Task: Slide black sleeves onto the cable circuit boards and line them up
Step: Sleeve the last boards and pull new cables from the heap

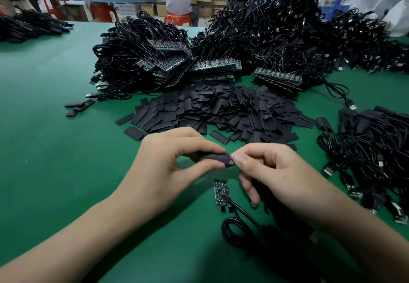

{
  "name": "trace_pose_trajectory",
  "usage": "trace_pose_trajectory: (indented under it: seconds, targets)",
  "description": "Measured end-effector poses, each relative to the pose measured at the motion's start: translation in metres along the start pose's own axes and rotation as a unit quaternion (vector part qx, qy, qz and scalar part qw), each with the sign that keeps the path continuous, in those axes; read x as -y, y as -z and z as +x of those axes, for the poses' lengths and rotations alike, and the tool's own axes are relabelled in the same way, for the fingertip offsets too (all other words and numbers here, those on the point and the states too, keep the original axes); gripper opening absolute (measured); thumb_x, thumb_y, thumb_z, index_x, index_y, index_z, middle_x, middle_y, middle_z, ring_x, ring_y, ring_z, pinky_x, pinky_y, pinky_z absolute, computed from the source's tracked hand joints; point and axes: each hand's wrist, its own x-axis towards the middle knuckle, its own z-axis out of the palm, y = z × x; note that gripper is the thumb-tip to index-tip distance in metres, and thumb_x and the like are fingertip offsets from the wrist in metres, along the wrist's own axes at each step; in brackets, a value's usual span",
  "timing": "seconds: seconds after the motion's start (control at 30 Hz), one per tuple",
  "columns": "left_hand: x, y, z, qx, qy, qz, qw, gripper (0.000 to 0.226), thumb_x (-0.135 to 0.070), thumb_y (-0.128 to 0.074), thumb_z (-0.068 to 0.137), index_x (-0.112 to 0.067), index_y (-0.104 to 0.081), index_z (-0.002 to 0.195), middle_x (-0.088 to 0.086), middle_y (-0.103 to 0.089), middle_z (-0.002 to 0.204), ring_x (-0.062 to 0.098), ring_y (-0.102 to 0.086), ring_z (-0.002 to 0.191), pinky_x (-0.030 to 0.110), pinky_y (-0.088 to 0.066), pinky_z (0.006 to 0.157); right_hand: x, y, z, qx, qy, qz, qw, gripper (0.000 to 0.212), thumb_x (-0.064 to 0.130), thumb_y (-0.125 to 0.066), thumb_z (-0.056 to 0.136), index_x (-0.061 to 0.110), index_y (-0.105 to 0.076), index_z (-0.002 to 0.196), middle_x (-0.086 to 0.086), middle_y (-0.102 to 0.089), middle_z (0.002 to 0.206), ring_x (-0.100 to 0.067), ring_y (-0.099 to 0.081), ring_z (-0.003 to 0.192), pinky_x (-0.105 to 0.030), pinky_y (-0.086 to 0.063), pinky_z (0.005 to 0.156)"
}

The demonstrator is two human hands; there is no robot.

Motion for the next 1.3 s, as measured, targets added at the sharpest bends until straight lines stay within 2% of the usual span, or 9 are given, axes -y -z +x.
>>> trace_pose_trajectory:
  seconds: [0.1, 0.33, 0.5, 0.6, 0.73, 0.9, 1.03, 1.13, 1.3]
  targets:
    - [-0.001, 0.000, 0.000, -0.017, 0.004, -0.003, 1.000, 0.018, -0.028, -0.080, 0.081, -0.022, -0.081, 0.099, -0.009, -0.073, 0.091, 0.007, -0.070, 0.082, 0.022, -0.055, 0.077, -0.001, 0.007, -0.001, -0.004, 0.004, 0.021, 1.000, 0.023, 0.020, -0.059, 0.102, 0.016, -0.072, 0.085, -0.002, -0.064, 0.066, -0.015, -0.060, 0.057, -0.025, -0.053, 0.061]
    - [0.000, -0.002, -0.003, 0.002, -0.032, 0.007, 0.999, 0.018, -0.022, -0.079, 0.085, -0.016, -0.080, 0.101, -0.008, -0.073, 0.095, 0.004, -0.069, 0.089, 0.017, -0.052, 0.083, -0.005, 0.007, -0.001, 0.021, 0.004, -0.008, 1.000, 0.026, 0.021, -0.059, 0.104, 0.020, -0.074, 0.082, 0.002, -0.055, 0.061, -0.013, -0.050, 0.052, -0.026, -0.046, 0.059]
    - [-0.001, -0.003, -0.003, -0.002, -0.054, 0.014, 0.998, 0.016, -0.020, -0.079, 0.086, -0.013, -0.080, 0.100, -0.007, -0.072, 0.094, 0.003, -0.068, 0.089, 0.016, -0.051, 0.083, -0.005, 0.008, 0.000, 0.042, -0.002, 0.044, 0.998, 0.025, 0.022, -0.062, 0.102, 0.018, -0.074, 0.081, -0.001, -0.049, 0.060, -0.013, -0.044, 0.049, -0.027, -0.045, 0.054]
    - [-0.001, -0.004, -0.002, -0.026, -0.041, 0.004, 0.999, 0.016, -0.023, -0.077, 0.085, -0.014, -0.080, 0.098, -0.008, -0.073, 0.093, 0.003, -0.068, 0.087, 0.015, -0.050, 0.082, -0.004, 0.010, 0.000, 0.051, -0.013, 0.083, 0.995, 0.021, 0.028, -0.066, 0.094, 0.015, -0.074, 0.081, -0.001, -0.046, 0.060, -0.013, -0.041, 0.048, -0.026, -0.042, 0.051]
    - [-0.002, -0.007, -0.004, -0.032, -0.027, -0.013, 0.999, 0.015, -0.022, -0.078, 0.084, -0.015, -0.079, 0.098, -0.009, -0.073, 0.093, 0.005, -0.069, 0.087, 0.018, -0.051, 0.080, -0.005, 0.013, 0.000, 0.062, -0.021, 0.095, 0.993, 0.020, 0.028, -0.067, 0.092, 0.013, -0.074, 0.081, -0.001, -0.045, 0.060, -0.013, -0.040, 0.047, -0.025, -0.041, 0.050]
    - [-0.001, -0.011, -0.003, 0.003, -0.038, -0.012, 0.999, 0.017, -0.022, -0.077, 0.086, -0.014, -0.080, 0.100, -0.007, -0.072, 0.094, 0.005, -0.069, 0.088, 0.018, -0.052, 0.082, -0.006, 0.008, 0.000, 0.052, -0.024, 0.112, 0.992, 0.018, 0.027, -0.067, 0.090, 0.014, -0.074, 0.079, -0.001, -0.045, 0.058, -0.012, -0.040, 0.046, -0.024, -0.041, 0.049]
    - [-0.001, -0.009, -0.001, -0.009, -0.035, -0.020, 0.999, 0.015, -0.023, -0.077, 0.086, -0.016, -0.079, 0.098, -0.009, -0.072, 0.093, 0.004, -0.069, 0.087, 0.016, -0.051, 0.082, -0.003, 0.005, -0.001, 0.032, -0.003, 0.079, 0.996, 0.019, 0.029, -0.066, 0.094, 0.018, -0.074, 0.081, -0.003, -0.057, 0.061, -0.015, -0.052, 0.050, -0.026, -0.049, 0.056]
    - [0.000, -0.008, 0.000, -0.032, -0.024, -0.008, 0.999, 0.015, -0.023, -0.079, 0.084, -0.018, -0.080, 0.098, -0.012, -0.072, 0.093, 0.003, -0.068, 0.087, 0.016, -0.050, 0.081, 0.000, 0.009, -0.003, -0.007, 0.006, 0.083, 0.997, 0.019, 0.018, -0.064, 0.100, 0.013, -0.074, 0.084, -0.008, -0.069, 0.070, -0.018, -0.066, 0.060, -0.024, -0.055, 0.063]
    - [0.001, -0.008, -0.003, -0.025, -0.029, -0.001, 0.999, 0.015, -0.022, -0.079, 0.084, -0.016, -0.080, 0.098, -0.009, -0.072, 0.093, 0.003, -0.069, 0.088, 0.017, -0.051, 0.082, 0.003, 0.007, -0.004, -0.021, -0.008, 0.064, 0.998, 0.019, 0.013, -0.064, 0.098, 0.010, -0.072, 0.081, -0.009, -0.070, 0.070, -0.020, -0.068, 0.061, -0.024, -0.055, 0.063]
